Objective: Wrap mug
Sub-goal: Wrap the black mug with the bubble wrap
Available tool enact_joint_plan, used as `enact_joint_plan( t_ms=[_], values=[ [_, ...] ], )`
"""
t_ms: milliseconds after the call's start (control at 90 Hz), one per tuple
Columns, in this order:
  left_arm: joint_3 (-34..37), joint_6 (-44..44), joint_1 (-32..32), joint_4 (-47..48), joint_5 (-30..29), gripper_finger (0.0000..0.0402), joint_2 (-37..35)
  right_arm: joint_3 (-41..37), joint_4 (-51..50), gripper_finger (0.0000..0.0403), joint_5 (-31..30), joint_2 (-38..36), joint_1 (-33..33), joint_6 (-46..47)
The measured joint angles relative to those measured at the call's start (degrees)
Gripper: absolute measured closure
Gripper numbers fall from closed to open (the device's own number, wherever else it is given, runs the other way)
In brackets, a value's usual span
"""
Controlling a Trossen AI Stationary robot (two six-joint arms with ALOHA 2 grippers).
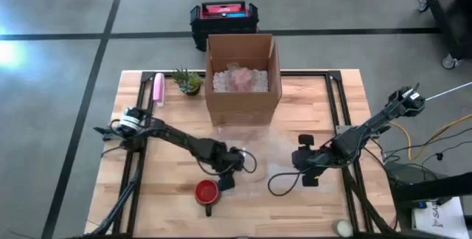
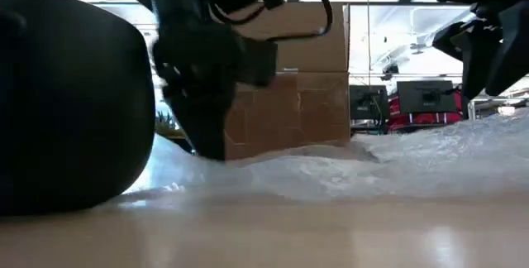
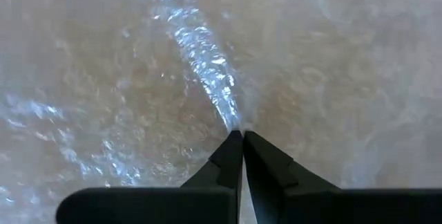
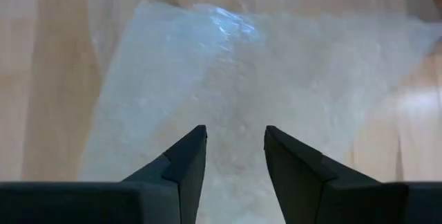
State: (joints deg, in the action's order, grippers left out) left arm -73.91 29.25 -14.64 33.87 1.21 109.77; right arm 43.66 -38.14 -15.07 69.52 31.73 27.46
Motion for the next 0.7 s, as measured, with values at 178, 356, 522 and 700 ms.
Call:
enact_joint_plan(
  t_ms=[178,356,522,700],
  values=[
    [0.0,0.6,0.0,-0.7,-0.4,0.0401,-0.5,0.0,8.3,0.0293,0.0,0.0,0.0,-2.1],
    [-0.2,0.4,-0.2,-9.2,-0.5,0.0401,-0.9,0.0,15.2,0.0306,0.1,1.9,0.0,-5.2],
    [-0.2,-0.2,-0.2,-11.7,-0.7,0.0401,0.1,0.0,16.0,0.0318,0.5,7.0,0.0,-4.5],
    [-0.2,-0.1,-0.2,-7.3,-0.7,0.0401,0.2,0.0,15.8,0.032,0.5,11.2,-0.1,-5.0]
  ],
)
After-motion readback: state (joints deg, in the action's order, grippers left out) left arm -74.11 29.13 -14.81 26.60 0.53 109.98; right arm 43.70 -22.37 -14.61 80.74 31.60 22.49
